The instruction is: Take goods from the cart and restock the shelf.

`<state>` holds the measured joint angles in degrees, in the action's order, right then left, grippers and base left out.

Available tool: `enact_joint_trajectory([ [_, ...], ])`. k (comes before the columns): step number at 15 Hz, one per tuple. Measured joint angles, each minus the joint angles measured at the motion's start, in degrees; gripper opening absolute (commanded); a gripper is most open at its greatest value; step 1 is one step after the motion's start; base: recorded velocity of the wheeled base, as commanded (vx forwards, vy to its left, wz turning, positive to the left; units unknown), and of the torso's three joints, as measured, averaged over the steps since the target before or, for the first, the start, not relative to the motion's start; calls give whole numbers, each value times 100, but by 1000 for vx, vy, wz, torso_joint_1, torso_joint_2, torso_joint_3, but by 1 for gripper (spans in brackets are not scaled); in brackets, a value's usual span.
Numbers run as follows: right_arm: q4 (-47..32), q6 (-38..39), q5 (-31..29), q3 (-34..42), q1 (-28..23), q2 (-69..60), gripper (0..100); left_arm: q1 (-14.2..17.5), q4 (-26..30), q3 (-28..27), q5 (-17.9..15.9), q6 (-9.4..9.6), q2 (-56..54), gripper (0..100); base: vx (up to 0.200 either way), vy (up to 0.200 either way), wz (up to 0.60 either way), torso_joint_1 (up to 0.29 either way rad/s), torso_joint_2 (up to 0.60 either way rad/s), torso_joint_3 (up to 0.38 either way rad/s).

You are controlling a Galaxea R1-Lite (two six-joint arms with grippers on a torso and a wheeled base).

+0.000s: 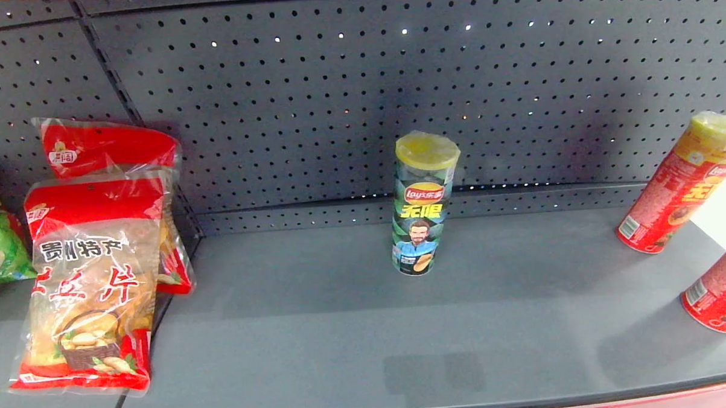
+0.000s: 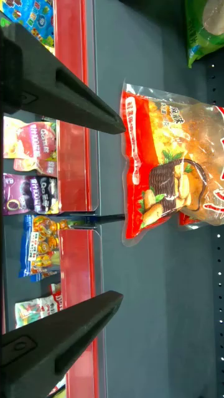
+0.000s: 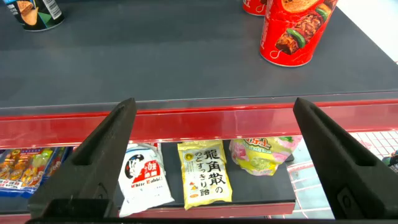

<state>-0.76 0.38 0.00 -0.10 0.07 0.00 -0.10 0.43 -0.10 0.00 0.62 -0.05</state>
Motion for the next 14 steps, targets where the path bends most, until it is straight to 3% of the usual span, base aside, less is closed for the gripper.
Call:
enact_joint_trajectory([
  [12, 2, 6, 0, 0, 0, 0, 100, 0, 1, 0, 0, -2, 0, 100, 0, 0, 0, 0, 0, 0],
  [14, 2, 5, 0, 0, 0, 0, 100, 0, 1, 0, 0, -2, 0, 100, 0, -200, 0, 7, 0, 2],
])
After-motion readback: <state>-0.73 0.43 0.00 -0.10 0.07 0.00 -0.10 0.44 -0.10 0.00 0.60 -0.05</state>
